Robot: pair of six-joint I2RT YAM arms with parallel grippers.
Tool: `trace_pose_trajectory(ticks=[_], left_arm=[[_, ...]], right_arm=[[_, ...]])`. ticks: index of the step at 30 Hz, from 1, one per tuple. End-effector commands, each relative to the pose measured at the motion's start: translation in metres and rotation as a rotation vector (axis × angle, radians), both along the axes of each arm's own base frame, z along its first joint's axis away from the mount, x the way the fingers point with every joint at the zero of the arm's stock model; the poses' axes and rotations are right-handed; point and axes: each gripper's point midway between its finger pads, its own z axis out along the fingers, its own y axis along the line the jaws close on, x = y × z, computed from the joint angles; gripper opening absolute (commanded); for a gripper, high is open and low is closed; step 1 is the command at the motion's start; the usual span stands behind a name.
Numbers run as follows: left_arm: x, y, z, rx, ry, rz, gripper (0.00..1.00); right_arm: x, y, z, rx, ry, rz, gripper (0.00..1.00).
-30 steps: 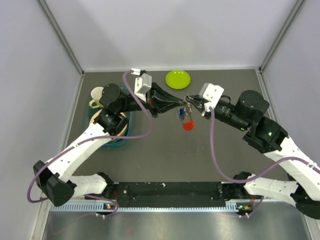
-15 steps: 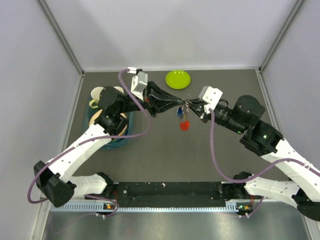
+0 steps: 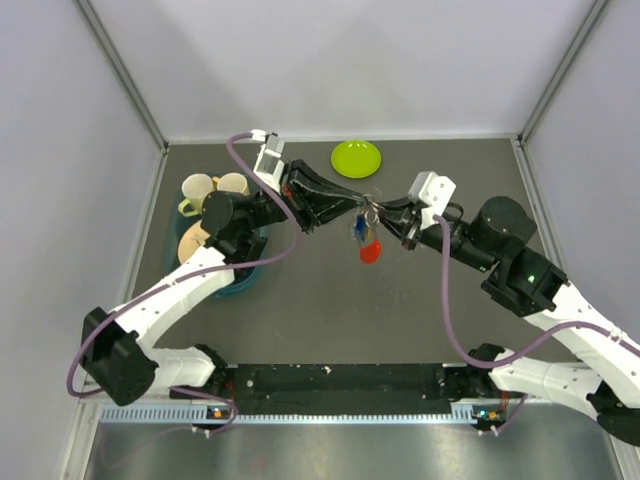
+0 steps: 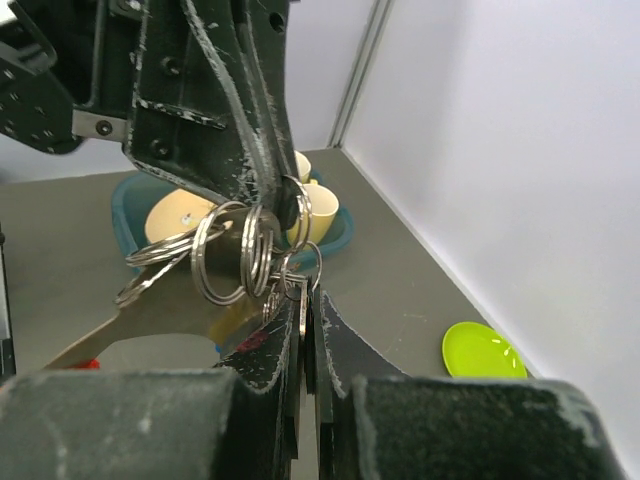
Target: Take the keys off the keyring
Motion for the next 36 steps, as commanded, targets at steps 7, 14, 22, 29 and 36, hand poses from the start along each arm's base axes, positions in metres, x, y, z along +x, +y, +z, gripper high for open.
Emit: trace_pose_trajectory(ticks=[7, 14, 22, 29, 36], left_arm=[[-0.004, 0.019, 0.043, -0.247, 0.120, -0.085, 0.00], [0.006, 0.018, 0.039, -0.289, 0.238, -0.116, 0.00], [0.008, 0.019, 0.035, -0.316, 0.326, -0.164, 0.00], [0.015, 0.015, 0.023, -0.294, 0.357, -0.139, 0.00], [0.014, 0.014, 0.024, -0.302, 0.359, -0.162, 0.00]], right_arm=[[-0.009, -0.005, 0.003, 0.088, 0.036, 0.011, 0.00], [-0.008, -0.010, 0.003, 0.118, 0.048, -0.011, 0.00], [-0.007, -0.009, 0.000, 0.132, 0.061, -0.014, 0.00], [-0.005, -0.014, 0.009, 0.156, 0.049, -0.041, 0.00], [-0.007, -0.008, -0.004, 0.125, 0.088, -0.014, 0.10]])
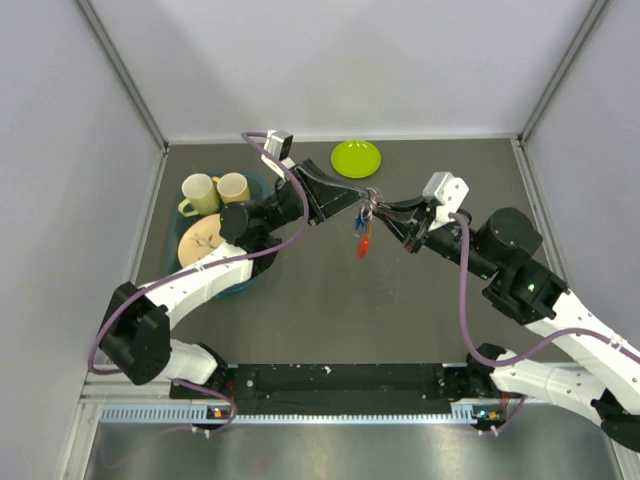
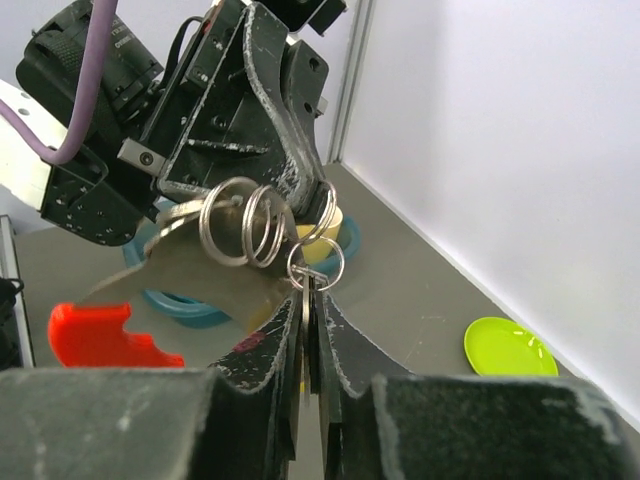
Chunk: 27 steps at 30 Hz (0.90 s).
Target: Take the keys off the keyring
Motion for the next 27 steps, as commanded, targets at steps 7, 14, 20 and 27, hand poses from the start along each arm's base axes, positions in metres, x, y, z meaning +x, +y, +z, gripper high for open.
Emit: trace_pose_trajectory(ticks=[7, 14, 20, 27], left_arm=[[-0.005, 0.013, 0.020, -0.084, -0.130, 0.040, 0.00], [-0.012, 0.010, 0.013, -0.062, -0.189, -0.004, 0.00], [-0.018, 0.008, 0.009, -0.045, -0.235, -0.029, 0.00], [-0.025, 0.010, 0.008, -0.047, -0.263, -0.052, 0.00]], right_arm=[[-0.011, -0.017, 0.004, 0.078, 0.096, -0.022, 0.28], [-0.016, -0.045, 0.031, 0.223, 0.152, -0.105, 0.30], [-0.020, -0.035, 0.062, 0.297, 0.244, -0.050, 0.21], [-0.022, -0.022, 0.056, 0.269, 0.321, -0.006, 0.22]])
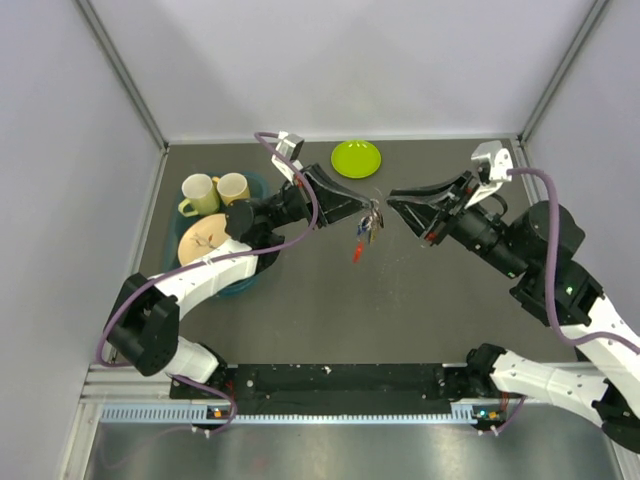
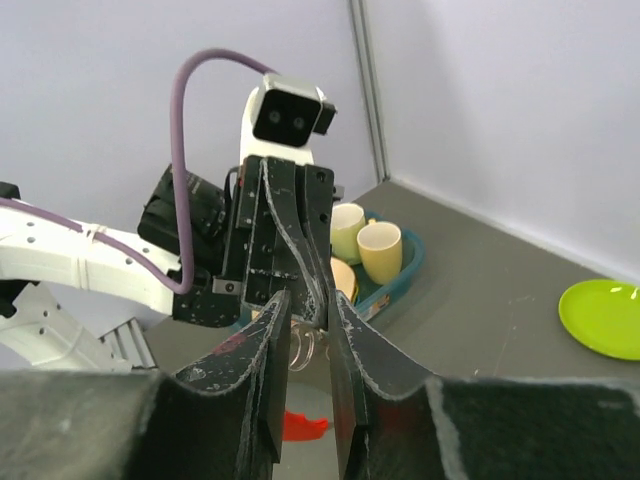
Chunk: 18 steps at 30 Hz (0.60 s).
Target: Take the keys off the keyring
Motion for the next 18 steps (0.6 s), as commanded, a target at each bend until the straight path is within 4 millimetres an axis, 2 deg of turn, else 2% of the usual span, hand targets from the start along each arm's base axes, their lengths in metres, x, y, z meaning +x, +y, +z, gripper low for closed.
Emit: trace_pose_trajectory(ticks=[1, 7, 11, 18], left_arm=[[-0.026, 0.019, 0.036, -0.134, -0.203, -0.011, 0.00], [-0.032, 0.021, 0.039, -0.144, -0.229, -0.023, 0.00], [-0.034, 0.022, 0.040, -0.143, -0.235, -0.029, 0.00], [-0.037, 0.023, 0.040, -0.138, -0.253, -0.030, 0.00]], right_arm=[[-0.003, 0.002, -0.002, 0.004, 0.049, 0.023, 0.22], [0.007, 0.003, -0.008, -0.055, 0.037, 0.017, 0.28], [0.005, 0.012, -0.016, -0.075, 0.084, 0.112, 0.27], [0.009, 0.013, -0.025, -0.091, 0.097, 0.107, 0.23]])
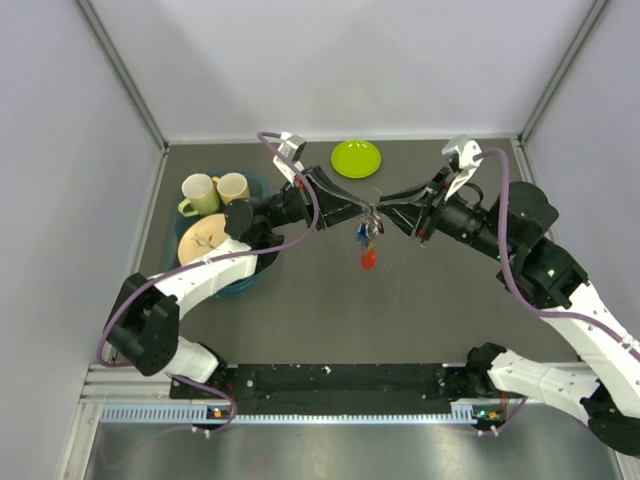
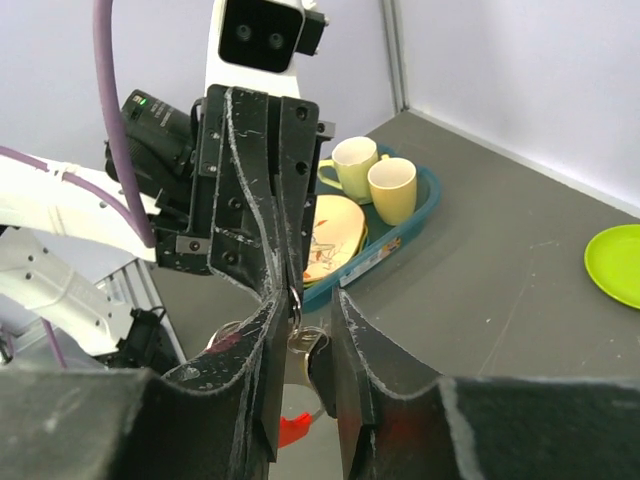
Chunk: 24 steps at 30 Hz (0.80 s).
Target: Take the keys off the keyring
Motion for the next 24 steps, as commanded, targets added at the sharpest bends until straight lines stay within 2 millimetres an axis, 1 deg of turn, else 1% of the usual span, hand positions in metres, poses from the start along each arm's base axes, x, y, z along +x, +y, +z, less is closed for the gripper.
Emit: trace_pose_trajectory(ticks=[1, 4, 9, 16, 24], left_arm=[[-0.029, 0.023, 0.046, -0.176, -0.229, 0.002, 0.00], [-0.030, 0.023, 0.046, -0.177, -0.230, 0.002, 0.00], [-0.030, 0.023, 0.046, -0.179, -0.239, 0.001, 0.00], [-0.032, 0.024, 0.048, -0.183, -0.246, -0.002, 0.00], [-0.033, 0.025, 0.049, -0.193, -0.255, 0.000, 0.00]], right_arm=[[-0.010, -0.002, 0.017, 0.029, -0.021, 0.033, 0.22], [-0.010, -0.002, 0.017, 0.027, -0.019, 0.035, 0.21], [-0.011, -0.002, 0.016, 0.030, -0.011, 0.046, 0.24], [-0.014, 0.003, 0.001, 0.019, 0.031, 0.077, 0.25], [-0.016, 0.006, -0.008, 0.011, 0.058, 0.099, 0.25]])
